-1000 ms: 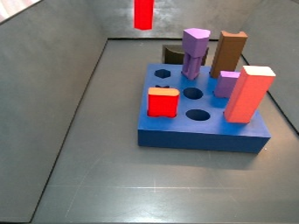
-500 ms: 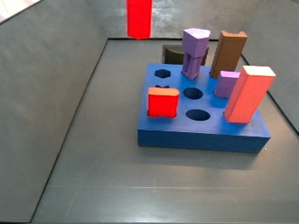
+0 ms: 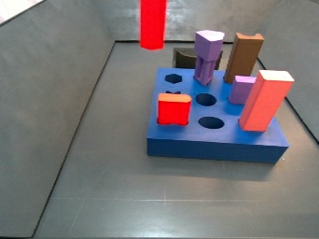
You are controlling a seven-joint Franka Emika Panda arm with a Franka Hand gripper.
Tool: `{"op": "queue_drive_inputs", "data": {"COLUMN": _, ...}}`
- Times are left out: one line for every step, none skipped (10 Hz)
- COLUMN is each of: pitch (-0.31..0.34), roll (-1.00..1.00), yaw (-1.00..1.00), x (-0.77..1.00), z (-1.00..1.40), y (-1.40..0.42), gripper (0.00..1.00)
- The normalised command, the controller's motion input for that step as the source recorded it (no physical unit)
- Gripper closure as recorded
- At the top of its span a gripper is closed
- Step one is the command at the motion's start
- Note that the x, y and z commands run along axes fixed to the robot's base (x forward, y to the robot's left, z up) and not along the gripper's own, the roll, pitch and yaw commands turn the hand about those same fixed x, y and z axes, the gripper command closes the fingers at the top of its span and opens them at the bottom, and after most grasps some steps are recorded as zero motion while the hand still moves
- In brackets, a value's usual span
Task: Pick up the hexagon object. Move up. Move to above the board. Insert the hexagon object.
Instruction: Insert the hexagon object.
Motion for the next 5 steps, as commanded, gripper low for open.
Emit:
{"op": "queue_drive_inputs", "data": {"pitch": 0.050, "roll": -0.04, "yaw": 0.00, "x": 0.59, "z": -0.87, "y": 0.83, "gripper": 1.00}}
{"op": "queue_drive_inputs", "data": {"pitch": 0.080, "roll": -0.04, "yaw": 0.00, "x": 0.75, "z": -0.94, "y": 0.73, "gripper": 1.00}}
{"op": "queue_drive_inputs", "data": {"pitch": 0.107, "roll": 0.00, "yaw": 0.00, "x": 0.70, "z": -0.93, "y": 0.75, "gripper": 1.00}}
{"op": "queue_drive_inputs", "data": {"pitch": 0.086, "roll": 0.00, "yaw": 0.00, "x": 0.61, "z": -0.94, "y": 0.79, "gripper": 1.00}}
{"op": "queue_drive_inputs", "data": {"pitch": 0.004, "roll": 0.04, "yaw": -0.08, "x": 0.33, "z": -1.00, "y": 0.63, "gripper": 1.00}}
